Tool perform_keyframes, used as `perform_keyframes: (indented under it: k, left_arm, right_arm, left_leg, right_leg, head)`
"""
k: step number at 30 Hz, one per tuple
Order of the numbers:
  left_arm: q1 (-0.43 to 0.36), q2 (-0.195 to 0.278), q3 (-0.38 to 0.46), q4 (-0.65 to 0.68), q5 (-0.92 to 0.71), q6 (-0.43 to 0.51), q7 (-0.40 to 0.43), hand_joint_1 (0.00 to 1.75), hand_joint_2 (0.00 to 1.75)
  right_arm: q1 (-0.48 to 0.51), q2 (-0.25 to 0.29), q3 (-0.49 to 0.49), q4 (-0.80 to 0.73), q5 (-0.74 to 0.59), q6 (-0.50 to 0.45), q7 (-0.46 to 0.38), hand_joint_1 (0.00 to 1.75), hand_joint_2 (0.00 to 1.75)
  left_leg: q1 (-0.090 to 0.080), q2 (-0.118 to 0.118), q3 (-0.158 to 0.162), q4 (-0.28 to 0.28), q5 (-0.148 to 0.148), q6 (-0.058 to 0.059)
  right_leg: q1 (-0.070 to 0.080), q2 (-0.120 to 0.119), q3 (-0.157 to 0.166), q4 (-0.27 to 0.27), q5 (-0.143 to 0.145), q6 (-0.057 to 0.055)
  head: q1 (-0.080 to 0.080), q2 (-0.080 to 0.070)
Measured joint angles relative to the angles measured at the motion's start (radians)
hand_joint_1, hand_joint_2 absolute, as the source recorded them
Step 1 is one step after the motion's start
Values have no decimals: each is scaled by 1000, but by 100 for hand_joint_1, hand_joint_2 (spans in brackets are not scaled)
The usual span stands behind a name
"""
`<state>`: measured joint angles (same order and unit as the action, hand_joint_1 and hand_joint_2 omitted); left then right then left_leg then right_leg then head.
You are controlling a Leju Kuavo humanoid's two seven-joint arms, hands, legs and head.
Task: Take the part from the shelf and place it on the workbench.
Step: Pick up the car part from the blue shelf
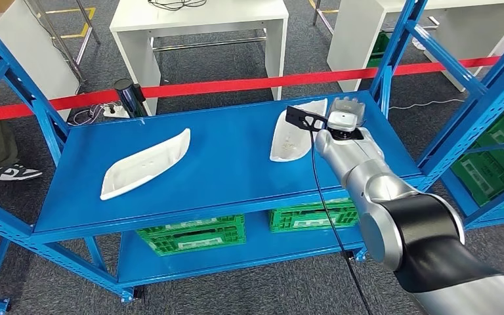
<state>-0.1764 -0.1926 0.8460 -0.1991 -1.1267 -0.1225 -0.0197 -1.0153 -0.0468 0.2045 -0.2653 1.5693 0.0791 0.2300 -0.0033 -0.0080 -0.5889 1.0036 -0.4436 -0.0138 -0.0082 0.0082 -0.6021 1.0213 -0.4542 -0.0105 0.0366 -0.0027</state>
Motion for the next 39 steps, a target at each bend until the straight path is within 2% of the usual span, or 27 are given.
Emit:
perform_keyframes:
  k: [6,9,11,12,13,16,17,18,20,21,22,23,25,26,28,31,33,35,39]
  left_arm:
    - [-1,0,0,0,-3,0,2,0,0]
    - [-1,1,-1,0,-5,0,-6,0,0]
    - [-2,1,-1,0,-7,0,-11,0,0]
    - [-2,0,-1,0,-7,0,-13,0,0]
    - [-3,0,-1,0,-8,0,-13,0,0]
    - [-3,-3,-1,0,-8,0,-13,0,0]
    - [-2,-4,-1,0,-7,0,-13,0,0]
    - [-1,-5,-1,0,-6,0,-12,0,0]
    - [-1,-6,-1,0,-5,0,-11,0,0]
    - [-2,-5,-1,0,-4,0,-10,0,0]
    - [-3,-4,-1,-1,-4,-1,-8,0,0]
    - [-3,-3,-1,-1,-4,-1,-6,0,0]
    - [-2,-1,-1,-1,-4,-3,-4,0,0]
    - [-1,0,-1,-1,-4,-3,-3,0,0]
    - [-2,2,-1,-1,-4,-3,-3,0,0]
    - [-6,3,-1,-1,-4,-3,-1,0,0]
    - [-6,3,-1,-1,-4,-3,-1,0,0]
    - [-6,2,-1,-1,-4,-3,0,0,0]
    - [-6,-2,-1,0,-4,-3,0,0,0]
  right_arm:
    - [4,-5,0,1,-3,0,0,0,175]
    - [7,-6,0,1,-6,0,0,0,175]
    - [10,-9,0,2,-7,-1,0,0,175]
    - [10,-11,0,2,-7,-2,-1,0,175]
    - [9,-12,0,2,-7,-3,-1,0,175]
    - [15,-17,0,2,-7,-5,-2,0,175]
    - [20,-19,0,3,-7,-5,-2,0,175]
    - [24,-20,0,4,-7,-5,-1,0,175]
    - [28,-22,0,4,-7,-6,-1,0,175]
    - [29,-23,0,5,-7,-7,-2,0,175]
    - [30,-23,0,6,-7,-7,-2,0,175]
    - [33,-23,0,7,-6,-8,-2,0,175]
    - [42,-24,-1,8,-6,-8,-1,0,175]
    - [47,-24,-1,8,-6,-9,-1,0,175]
    - [50,-24,-1,9,-6,-9,-1,0,175]
    - [55,-24,-1,9,-6,-10,-1,0,175]
    - [57,-24,-1,9,-6,-10,0,0,175]
    - [56,-24,-1,9,-6,-11,0,0,175]
    - [53,-24,-1,9,-5,-11,0,0,175]
  left_leg:
    - [-1,0,-1,2,-1,1]
    - [-7,0,-2,-6,-5,21]
    - [-3,-1,15,-30,-6,36]
    - [0,-2,26,-39,-8,40]
    - [4,-2,36,-45,-9,42]
    - [12,5,46,-40,-3,36]
    - [17,6,46,-35,-3,30]
    - [23,5,46,-30,-8,23]
    - [39,4,46,-13,-25,0]
    - [46,3,44,-1,-34,-13]
    - [48,3,39,10,-44,-26]
    - [48,3,32,19,-52,-35]
    - [46,2,27,26,-68,-52]
    - [45,2,30,24,-74,-58]
    - [44,2,44,12,-79,-65]
    - [43,1,67,-9,-67,-57]
    - [43,1,77,-16,-59,-51]
    - [44,2,83,-22,-62,-51]
    - [49,5,83,-28,-71,-80]
  right_leg:
    - [-2,0,0,-2,0,1]
    - [-6,0,4,-3,14,13]
    - [-4,-1,1,14,26,22]
    - [-4,-2,-10,35,20,26]
    - [-5,-2,-29,68,1,30]
    - [-14,-2,-122,225,-78,43]
    - [-19,-3,-142,252,-84,48]
    - [-25,-3,-147,244,-69,54]
    - [-41,-5,-106,133,2,77]
    - [-44,-2,-87,79,19,87]
    - [-45,-2,-73,46,22,85]
    - [-44,-2,-71,38,16,75]
    - [-45,-4,-76,50,12,44]
    - [-50,-4,-78,51,18,39]
    - [-59,-1,-79,51,18,35]
    - [-64,2,-80,50,15,30]
    - [-62,3,-80,50,13,28]
    - [-56,3,-79,50,12,26]
    - [-45,2,-72,49,12,24]
  head:
    - [0,0]
    - [0,0]
    - [1,0]
    - [2,0]
    - [2,0]
    - [4,0]
    - [4,0]
    - [4,0]
    - [4,0]
    - [6,0]
    - [8,0]
    - [10,0]
    - [11,0]
    - [9,0]
    - [7,0]
    - [6,0]
    - [6,0]
    - [6,0]
    - [7,0]
